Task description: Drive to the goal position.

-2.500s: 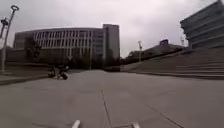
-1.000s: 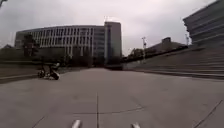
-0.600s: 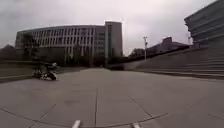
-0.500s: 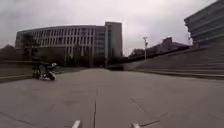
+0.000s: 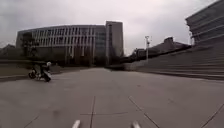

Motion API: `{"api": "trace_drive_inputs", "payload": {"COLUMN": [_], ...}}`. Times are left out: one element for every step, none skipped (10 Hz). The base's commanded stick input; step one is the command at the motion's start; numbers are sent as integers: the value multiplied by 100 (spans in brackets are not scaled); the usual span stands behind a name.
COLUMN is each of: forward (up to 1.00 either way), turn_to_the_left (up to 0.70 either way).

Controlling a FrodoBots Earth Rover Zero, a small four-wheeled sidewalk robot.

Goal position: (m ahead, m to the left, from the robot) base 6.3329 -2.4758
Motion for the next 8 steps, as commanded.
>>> {"api": "trace_drive_inputs", "payload": {"forward": [85, 85, 85, 85, 85, 85, 85, 85], "turn_to_the_left": [0, 0, 0, 0, 0, 0, 0, 0]}}
